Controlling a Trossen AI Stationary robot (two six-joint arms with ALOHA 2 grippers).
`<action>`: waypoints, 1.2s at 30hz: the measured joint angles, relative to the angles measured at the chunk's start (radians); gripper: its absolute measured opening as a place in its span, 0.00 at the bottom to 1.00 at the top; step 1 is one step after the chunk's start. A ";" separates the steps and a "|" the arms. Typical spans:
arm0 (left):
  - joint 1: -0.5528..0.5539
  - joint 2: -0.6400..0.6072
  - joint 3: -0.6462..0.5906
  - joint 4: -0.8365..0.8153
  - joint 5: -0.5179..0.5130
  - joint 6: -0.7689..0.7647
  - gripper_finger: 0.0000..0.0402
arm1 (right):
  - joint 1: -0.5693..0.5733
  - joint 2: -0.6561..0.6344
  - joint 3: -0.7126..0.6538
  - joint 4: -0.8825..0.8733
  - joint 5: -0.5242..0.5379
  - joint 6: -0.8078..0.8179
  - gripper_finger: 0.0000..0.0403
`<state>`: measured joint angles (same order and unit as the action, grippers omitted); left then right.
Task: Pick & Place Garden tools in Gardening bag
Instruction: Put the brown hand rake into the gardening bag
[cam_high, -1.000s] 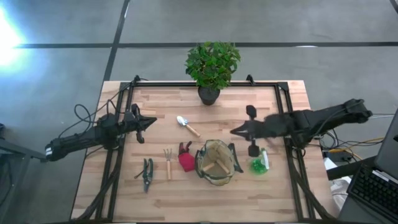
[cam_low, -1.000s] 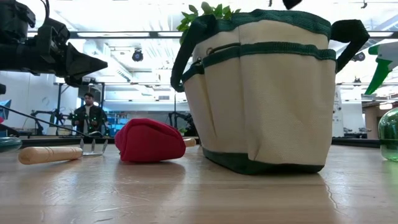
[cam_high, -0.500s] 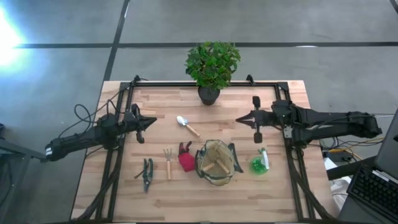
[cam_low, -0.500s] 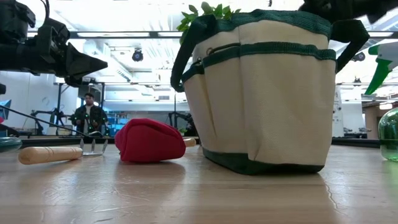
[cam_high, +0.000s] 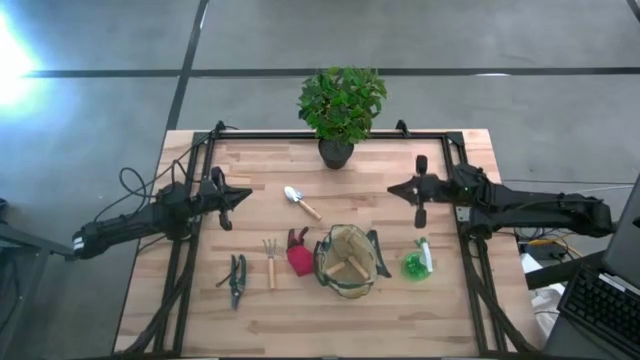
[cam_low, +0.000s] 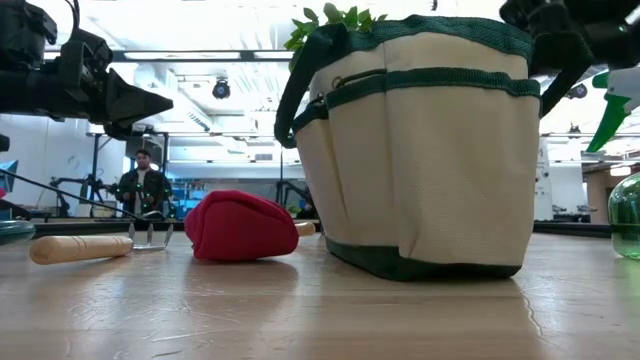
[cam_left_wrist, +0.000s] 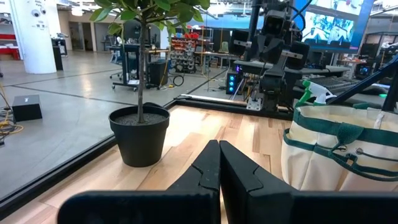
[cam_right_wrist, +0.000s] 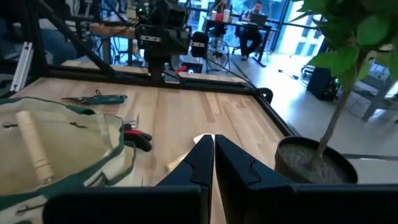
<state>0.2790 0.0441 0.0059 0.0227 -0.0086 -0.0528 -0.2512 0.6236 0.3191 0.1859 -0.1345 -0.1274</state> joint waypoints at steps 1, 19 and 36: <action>0.000 0.000 0.000 0.000 0.000 0.000 0.01 | -0.001 -0.013 -0.019 0.013 0.000 0.005 0.02; 0.000 0.000 0.000 0.004 -0.009 -0.002 0.01 | -0.005 -0.079 -0.183 0.094 0.191 0.195 0.02; 0.000 0.000 0.001 -0.001 0.015 -0.036 0.01 | -0.004 -0.079 -0.209 0.079 0.189 0.217 0.02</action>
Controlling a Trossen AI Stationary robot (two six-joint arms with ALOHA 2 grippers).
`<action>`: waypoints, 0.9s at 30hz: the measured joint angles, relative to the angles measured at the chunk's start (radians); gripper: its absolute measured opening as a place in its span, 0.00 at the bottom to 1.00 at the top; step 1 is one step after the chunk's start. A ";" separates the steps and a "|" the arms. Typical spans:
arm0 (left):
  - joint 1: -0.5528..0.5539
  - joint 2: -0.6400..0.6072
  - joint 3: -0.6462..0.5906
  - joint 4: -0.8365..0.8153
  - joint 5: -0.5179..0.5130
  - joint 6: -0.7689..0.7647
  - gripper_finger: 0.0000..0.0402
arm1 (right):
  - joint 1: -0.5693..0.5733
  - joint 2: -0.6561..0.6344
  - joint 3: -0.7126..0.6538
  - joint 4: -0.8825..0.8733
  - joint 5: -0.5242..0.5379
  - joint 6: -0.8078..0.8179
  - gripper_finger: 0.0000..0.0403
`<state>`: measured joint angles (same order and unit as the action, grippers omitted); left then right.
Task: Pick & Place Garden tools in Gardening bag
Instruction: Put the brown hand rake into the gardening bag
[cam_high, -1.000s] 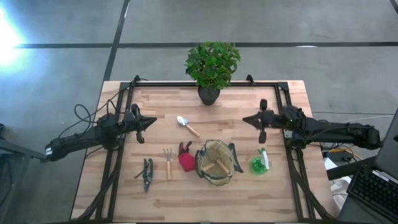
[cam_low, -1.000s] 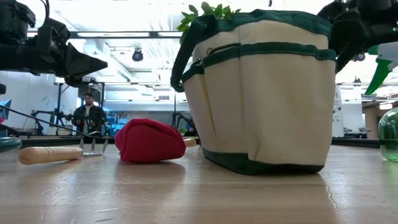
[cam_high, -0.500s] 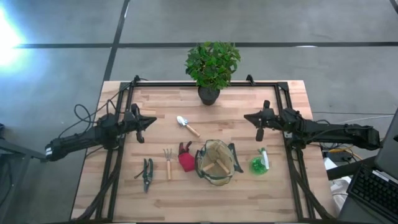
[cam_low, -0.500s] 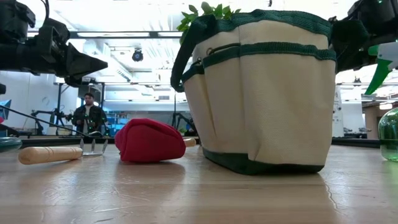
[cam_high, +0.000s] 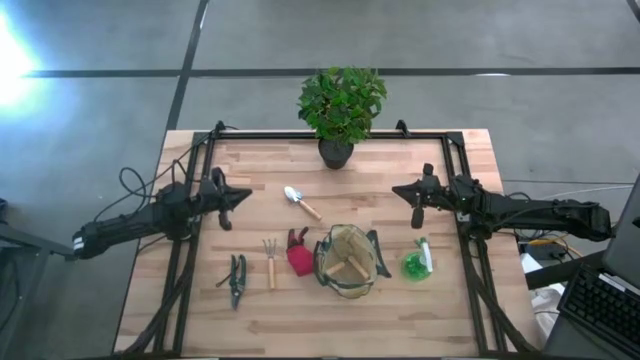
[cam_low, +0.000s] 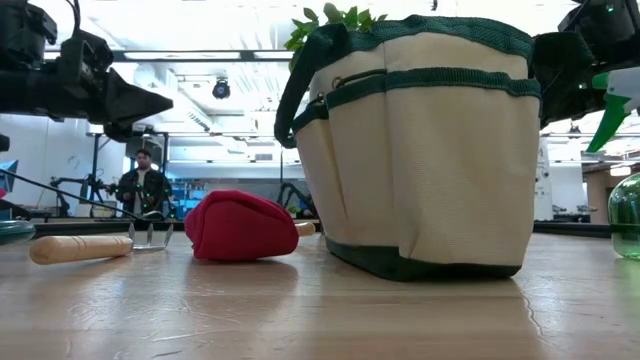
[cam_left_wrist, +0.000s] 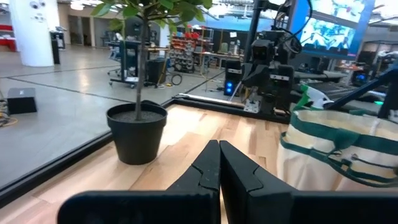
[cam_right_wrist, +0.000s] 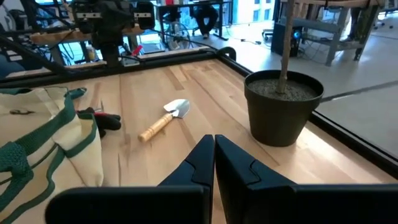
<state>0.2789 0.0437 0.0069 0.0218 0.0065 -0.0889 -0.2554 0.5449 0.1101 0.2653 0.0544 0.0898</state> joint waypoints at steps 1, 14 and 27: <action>0.000 0.000 0.004 -0.007 0.016 0.014 0.01 | 0.000 0.000 0.000 0.000 -0.001 0.002 0.02; -0.012 0.282 0.253 -0.256 0.146 0.084 0.01 | 0.000 0.000 0.000 0.000 -0.001 0.006 0.02; -0.033 0.908 0.629 -0.508 0.142 0.205 0.08 | 0.000 0.000 0.000 0.000 -0.001 0.005 0.02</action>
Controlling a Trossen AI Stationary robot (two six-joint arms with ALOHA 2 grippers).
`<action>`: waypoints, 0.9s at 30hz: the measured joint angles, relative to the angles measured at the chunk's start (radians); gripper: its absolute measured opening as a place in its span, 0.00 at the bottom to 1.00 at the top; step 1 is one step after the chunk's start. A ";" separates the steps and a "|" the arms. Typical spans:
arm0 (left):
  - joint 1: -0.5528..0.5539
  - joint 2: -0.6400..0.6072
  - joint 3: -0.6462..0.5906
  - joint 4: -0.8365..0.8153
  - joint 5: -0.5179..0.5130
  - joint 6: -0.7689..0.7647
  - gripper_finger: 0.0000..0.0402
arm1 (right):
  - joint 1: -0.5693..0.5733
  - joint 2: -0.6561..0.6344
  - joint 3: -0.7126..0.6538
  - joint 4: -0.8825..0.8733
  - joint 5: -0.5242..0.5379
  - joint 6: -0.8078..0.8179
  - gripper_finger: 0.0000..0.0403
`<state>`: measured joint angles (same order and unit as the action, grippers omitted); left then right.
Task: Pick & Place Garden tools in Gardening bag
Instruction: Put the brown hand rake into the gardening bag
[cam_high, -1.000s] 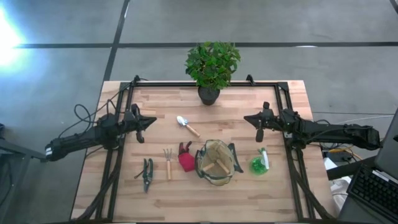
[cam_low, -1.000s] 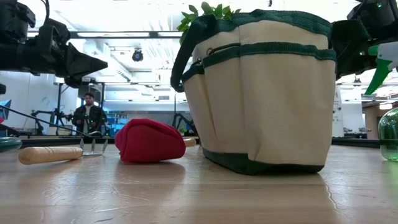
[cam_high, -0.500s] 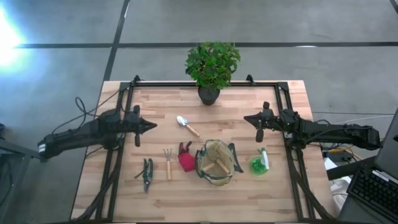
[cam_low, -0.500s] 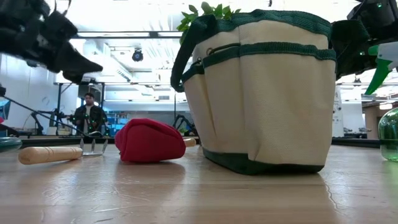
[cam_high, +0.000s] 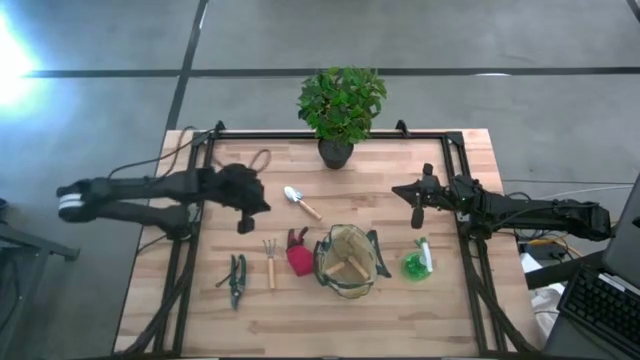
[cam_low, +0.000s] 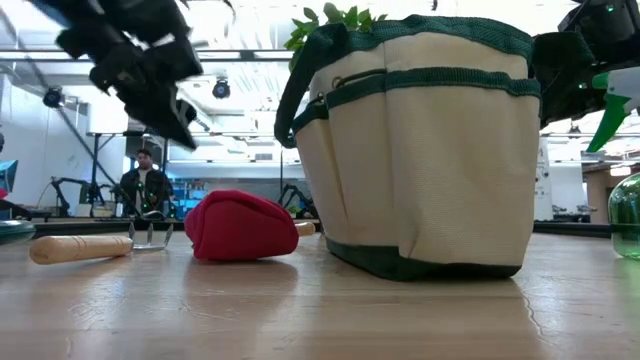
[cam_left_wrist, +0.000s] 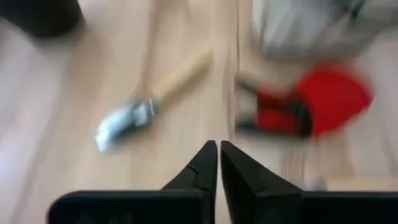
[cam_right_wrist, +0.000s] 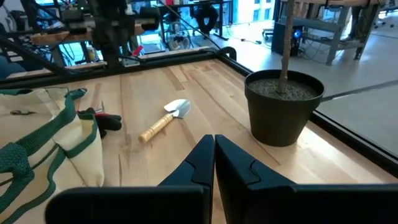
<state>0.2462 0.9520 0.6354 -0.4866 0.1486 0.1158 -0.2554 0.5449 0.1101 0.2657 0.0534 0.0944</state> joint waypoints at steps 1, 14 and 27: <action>0.000 0.037 0.041 -0.046 0.000 0.001 0.11 | 0.000 0.000 0.000 0.000 0.000 0.000 0.02; -0.009 0.307 0.230 -0.431 0.110 -0.097 0.38 | 0.000 0.000 0.000 0.000 0.000 0.000 0.02; -0.100 0.413 0.190 -0.351 0.113 -0.223 0.43 | 0.000 0.001 0.000 0.000 0.000 0.000 0.02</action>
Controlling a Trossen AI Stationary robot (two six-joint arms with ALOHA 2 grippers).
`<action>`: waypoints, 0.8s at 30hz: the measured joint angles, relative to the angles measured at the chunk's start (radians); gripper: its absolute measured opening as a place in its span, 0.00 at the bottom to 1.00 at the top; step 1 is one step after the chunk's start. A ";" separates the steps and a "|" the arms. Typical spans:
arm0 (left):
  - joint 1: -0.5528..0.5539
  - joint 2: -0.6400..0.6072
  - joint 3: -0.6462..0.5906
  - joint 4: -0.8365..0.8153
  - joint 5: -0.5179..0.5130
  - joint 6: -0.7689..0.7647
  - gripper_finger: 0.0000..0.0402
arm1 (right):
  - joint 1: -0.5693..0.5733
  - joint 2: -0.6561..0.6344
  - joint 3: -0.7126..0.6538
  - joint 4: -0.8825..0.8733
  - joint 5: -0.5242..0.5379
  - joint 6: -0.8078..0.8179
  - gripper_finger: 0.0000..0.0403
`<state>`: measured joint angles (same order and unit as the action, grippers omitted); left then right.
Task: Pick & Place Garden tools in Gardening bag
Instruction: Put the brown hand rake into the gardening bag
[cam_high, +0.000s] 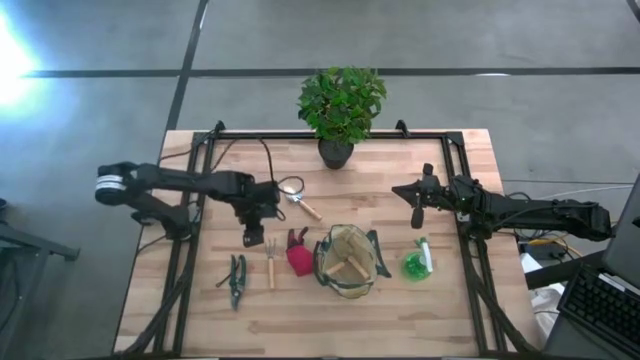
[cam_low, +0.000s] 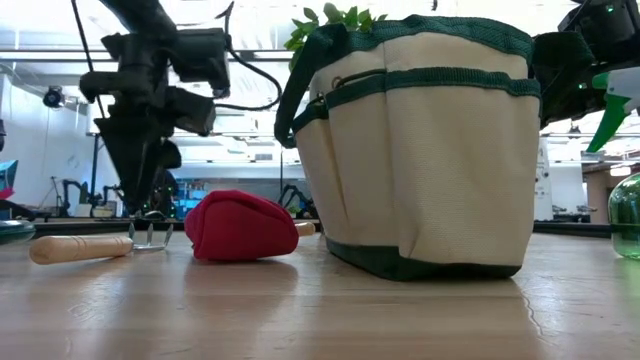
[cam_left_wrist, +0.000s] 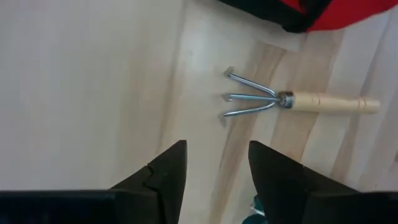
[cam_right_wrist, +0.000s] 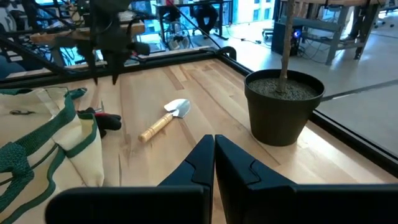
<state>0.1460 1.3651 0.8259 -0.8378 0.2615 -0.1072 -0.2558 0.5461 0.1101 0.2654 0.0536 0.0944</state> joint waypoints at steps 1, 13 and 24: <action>-0.014 0.006 -0.005 0.011 0.000 -0.011 0.43 | 0.000 0.000 0.000 0.000 0.000 0.000 0.02; -0.111 0.016 -0.014 0.080 -0.150 -0.070 0.43 | 0.000 0.000 0.000 0.000 0.000 0.002 0.02; -0.131 0.046 -0.041 0.192 -0.150 -0.069 0.43 | 0.000 0.000 0.000 0.000 0.000 0.000 0.02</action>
<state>0.0146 1.4112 0.7853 -0.6458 0.1120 -0.1761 -0.2558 0.5461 0.1101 0.2657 0.0536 0.0946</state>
